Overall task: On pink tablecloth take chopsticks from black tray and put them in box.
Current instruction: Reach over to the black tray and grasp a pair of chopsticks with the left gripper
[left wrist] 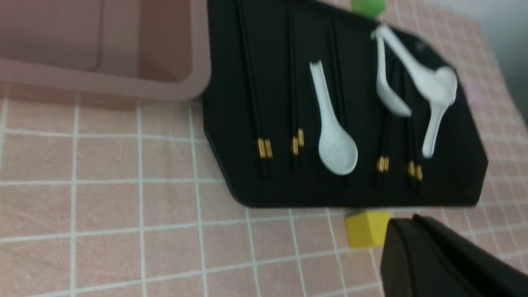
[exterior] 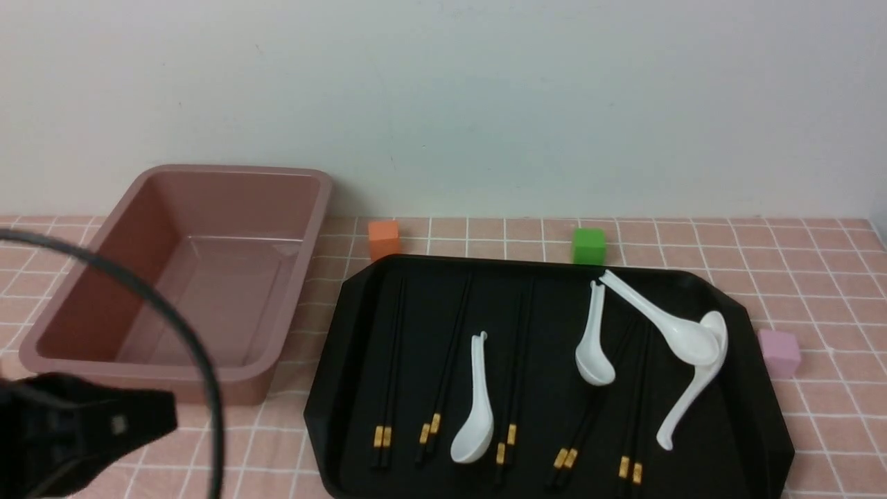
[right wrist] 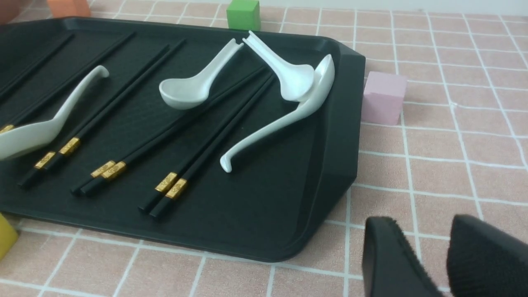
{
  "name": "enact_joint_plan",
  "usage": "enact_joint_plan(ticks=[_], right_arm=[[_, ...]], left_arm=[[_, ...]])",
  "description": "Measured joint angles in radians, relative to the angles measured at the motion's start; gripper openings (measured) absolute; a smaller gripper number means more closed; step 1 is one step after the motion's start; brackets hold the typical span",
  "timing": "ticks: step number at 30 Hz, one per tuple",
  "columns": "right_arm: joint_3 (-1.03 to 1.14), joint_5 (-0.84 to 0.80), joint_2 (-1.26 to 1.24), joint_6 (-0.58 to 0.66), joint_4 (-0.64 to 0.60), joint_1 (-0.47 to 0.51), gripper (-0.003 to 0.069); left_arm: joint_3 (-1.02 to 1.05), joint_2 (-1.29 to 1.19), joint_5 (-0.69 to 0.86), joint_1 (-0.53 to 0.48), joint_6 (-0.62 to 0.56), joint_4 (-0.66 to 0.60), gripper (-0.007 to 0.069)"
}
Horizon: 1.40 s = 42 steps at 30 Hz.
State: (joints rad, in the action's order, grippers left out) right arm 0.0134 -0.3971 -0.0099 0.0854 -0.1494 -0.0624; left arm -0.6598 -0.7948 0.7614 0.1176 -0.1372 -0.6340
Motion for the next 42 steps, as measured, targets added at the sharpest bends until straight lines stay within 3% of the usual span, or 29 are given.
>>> enact_joint_plan(ticks=[6,10,13,22,31,35,42], right_arm=[[0.000,0.000,0.000,0.000,0.000,0.000,0.0240],[0.000,0.007,0.000,-0.020,-0.030,0.000,0.0240],[0.003,0.025,0.000,-0.052,-0.089,0.000,0.0240],[0.009,0.047,0.000,-0.085,-0.150,0.000,0.0240],[0.009,0.044,0.000,-0.085,-0.071,0.000,0.0240],[0.009,0.044,0.000,-0.085,-0.052,0.000,0.0240],[0.009,0.044,0.000,-0.085,-0.049,0.000,0.0240]], left_arm=[[-0.183,-0.353,0.019,0.198,0.057,0.160,-0.0006],[-0.341,-0.596,0.036,0.397,0.169,0.318,-0.0006],[-0.417,-0.705,0.043,0.457,0.229,0.365,-0.0006],[-0.574,-0.953,0.049,0.469,0.294,0.453,0.0008],[-0.671,-1.096,0.049,0.469,0.418,0.615,0.0171],[-0.677,-1.126,0.036,0.469,0.490,0.659,0.0281],[-0.677,-1.205,0.004,0.469,0.566,0.722,0.0332]])
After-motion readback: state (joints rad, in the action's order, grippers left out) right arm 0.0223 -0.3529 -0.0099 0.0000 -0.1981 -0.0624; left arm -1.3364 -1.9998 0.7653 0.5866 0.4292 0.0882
